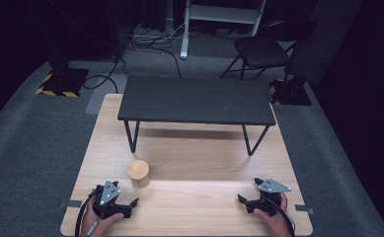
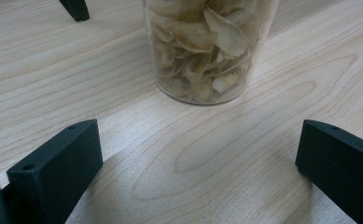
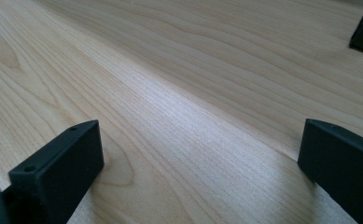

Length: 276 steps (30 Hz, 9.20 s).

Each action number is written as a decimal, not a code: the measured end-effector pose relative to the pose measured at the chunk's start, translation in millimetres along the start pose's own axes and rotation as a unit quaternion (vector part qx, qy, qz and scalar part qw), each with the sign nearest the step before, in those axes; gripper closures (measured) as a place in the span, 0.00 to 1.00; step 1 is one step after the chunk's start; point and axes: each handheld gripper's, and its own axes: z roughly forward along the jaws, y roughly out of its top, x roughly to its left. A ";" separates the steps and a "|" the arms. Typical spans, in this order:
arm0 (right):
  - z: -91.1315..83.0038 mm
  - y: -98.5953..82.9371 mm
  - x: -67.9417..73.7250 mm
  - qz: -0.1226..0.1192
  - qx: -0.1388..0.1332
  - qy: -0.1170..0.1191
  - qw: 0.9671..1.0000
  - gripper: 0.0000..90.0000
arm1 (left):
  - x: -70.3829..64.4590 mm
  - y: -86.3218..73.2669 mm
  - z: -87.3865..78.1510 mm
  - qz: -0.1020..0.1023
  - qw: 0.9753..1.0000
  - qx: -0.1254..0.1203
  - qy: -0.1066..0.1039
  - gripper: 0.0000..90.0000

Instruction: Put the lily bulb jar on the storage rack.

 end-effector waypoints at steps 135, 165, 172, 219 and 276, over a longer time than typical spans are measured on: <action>-0.7 -0.7 -0.2 -0.004 -0.001 0.005 1.000 0.00 | -44.4 389.6 150.0 0.115 0.978 -0.104 -0.137 0.27; -0.7 -0.7 -0.3 -0.004 -0.001 0.005 1.000 0.00 | -14.8 290.2 31.9 0.101 0.975 -0.171 -0.099 0.00; -0.7 -0.7 -0.3 -0.004 -0.001 0.005 1.000 0.00 | -14.0 221.3 6.0 0.082 0.977 -0.178 -0.084 0.00; -0.6 -0.6 0.3 -0.005 -0.001 0.006 1.000 0.00 | -27.9 33.0 49.1 0.041 0.998 0.000 -0.056 0.00; -0.6 -0.7 0.3 -0.005 -0.001 0.006 1.000 0.00 | -26.8 33.3 49.4 0.042 0.997 0.000 -0.058 0.00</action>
